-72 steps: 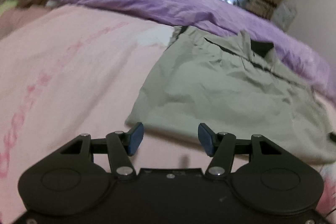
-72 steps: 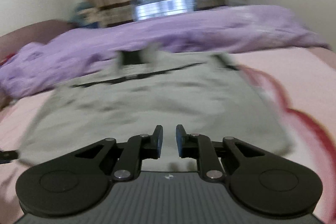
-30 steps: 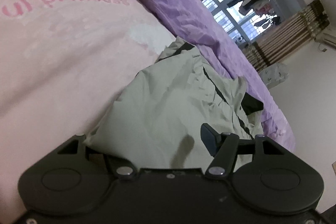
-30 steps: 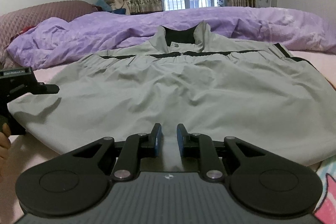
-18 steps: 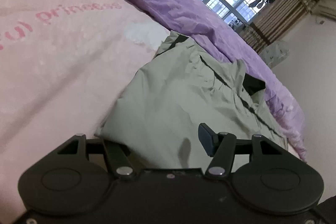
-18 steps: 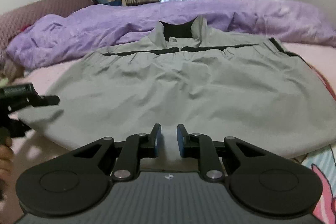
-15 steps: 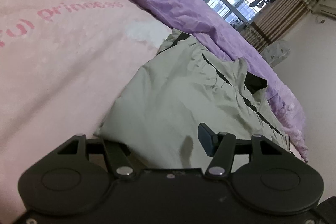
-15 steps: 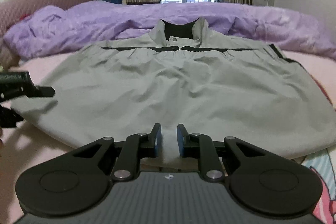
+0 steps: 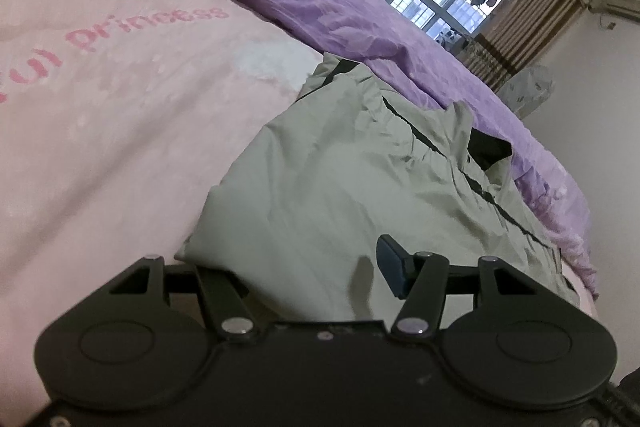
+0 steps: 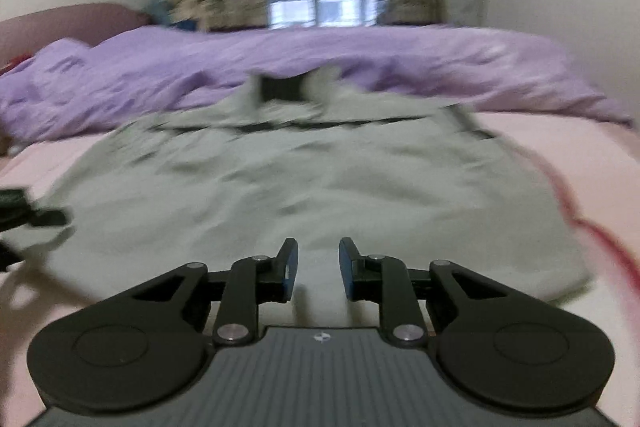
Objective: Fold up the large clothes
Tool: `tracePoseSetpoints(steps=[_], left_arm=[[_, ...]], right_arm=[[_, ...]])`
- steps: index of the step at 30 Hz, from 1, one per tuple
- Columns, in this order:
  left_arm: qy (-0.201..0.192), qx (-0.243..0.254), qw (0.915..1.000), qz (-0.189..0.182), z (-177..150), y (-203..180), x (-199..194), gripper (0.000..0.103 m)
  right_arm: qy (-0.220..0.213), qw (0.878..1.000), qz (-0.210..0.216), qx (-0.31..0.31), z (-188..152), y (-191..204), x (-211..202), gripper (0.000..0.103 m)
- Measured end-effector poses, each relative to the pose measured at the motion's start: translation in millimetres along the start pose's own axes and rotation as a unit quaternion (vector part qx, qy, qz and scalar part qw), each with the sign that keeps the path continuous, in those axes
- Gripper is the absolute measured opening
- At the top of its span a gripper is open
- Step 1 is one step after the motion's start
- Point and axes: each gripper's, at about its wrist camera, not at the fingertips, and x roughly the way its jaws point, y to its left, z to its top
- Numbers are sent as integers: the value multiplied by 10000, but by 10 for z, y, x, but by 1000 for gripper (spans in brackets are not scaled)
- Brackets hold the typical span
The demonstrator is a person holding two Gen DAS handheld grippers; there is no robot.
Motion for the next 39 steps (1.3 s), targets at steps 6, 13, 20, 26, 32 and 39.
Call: tracePoseSetpoints(steps=[6, 13, 20, 26, 32, 39], left_arm=[[-75, 219, 9995, 196, -44, -90, 25, 58], [-83, 441, 9976, 533, -61, -214, 70, 47], [-96, 432, 9967, 684, -56, -272, 90, 35], [-379, 120, 9985, 366, 81, -343, -65, 9], [-728, 399, 9941, -701, 180, -894, -267, 5], [-450, 1138, 9608, -2489, -118, -2148, -176, 4]], right_arm=[[349, 9944, -731, 676, -44, -628, 155, 25], [452, 9928, -735, 836, -238, -761, 264, 25], [458, 9936, -705, 750, -218, -745, 253, 26], [444, 9942, -572, 801, -226, -807, 232, 27], [472, 9944, -422, 849, -214, -864, 229, 28], [480, 9906, -348, 1232, -120, -1218, 120, 28]])
